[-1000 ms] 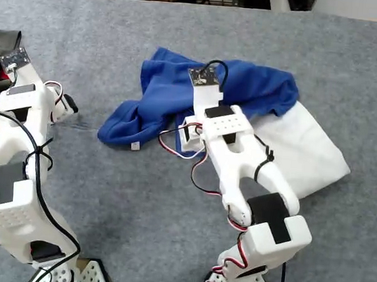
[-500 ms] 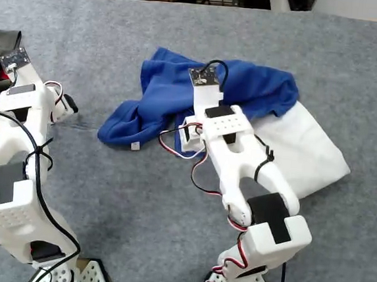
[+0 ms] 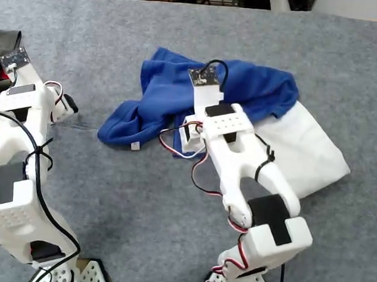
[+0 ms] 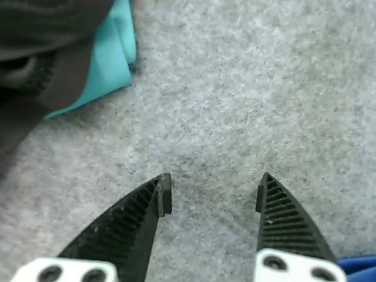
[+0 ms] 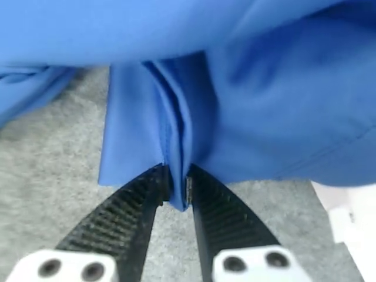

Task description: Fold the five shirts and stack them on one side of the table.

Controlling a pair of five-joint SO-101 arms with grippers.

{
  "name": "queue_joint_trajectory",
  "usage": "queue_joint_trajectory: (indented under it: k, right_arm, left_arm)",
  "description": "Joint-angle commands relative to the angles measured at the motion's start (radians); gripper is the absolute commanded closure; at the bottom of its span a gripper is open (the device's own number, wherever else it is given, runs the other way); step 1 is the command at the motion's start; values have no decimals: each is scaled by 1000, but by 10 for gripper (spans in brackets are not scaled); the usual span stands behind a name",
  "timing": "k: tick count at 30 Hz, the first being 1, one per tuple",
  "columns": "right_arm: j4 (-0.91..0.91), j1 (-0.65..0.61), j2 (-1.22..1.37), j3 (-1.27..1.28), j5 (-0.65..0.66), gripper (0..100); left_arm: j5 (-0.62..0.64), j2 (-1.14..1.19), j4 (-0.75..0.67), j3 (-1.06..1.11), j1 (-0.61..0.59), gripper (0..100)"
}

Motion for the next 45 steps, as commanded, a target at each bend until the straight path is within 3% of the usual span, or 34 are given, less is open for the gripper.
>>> queue_joint_trajectory:
  k: [1, 8, 33, 40, 45]
  right_arm:
    - [14, -21, -76, -13, 2, 939]
    - [8, -80, -93, 13, 0, 939]
    - [-94, -69, -47, 73, 3, 937]
    - [-100, -69, 54, 16, 2, 838]
    - [-100, -69, 54, 13, 0, 829]
  left_arm:
    - [-9, -8, 6, -45, 13, 747]
    - [-9, -8, 21, -48, 12, 747]
    - [-9, -5, 32, -54, 8, 747]
    - [-9, -5, 32, -54, 8, 747]
    - [-9, -5, 32, -54, 8, 747]
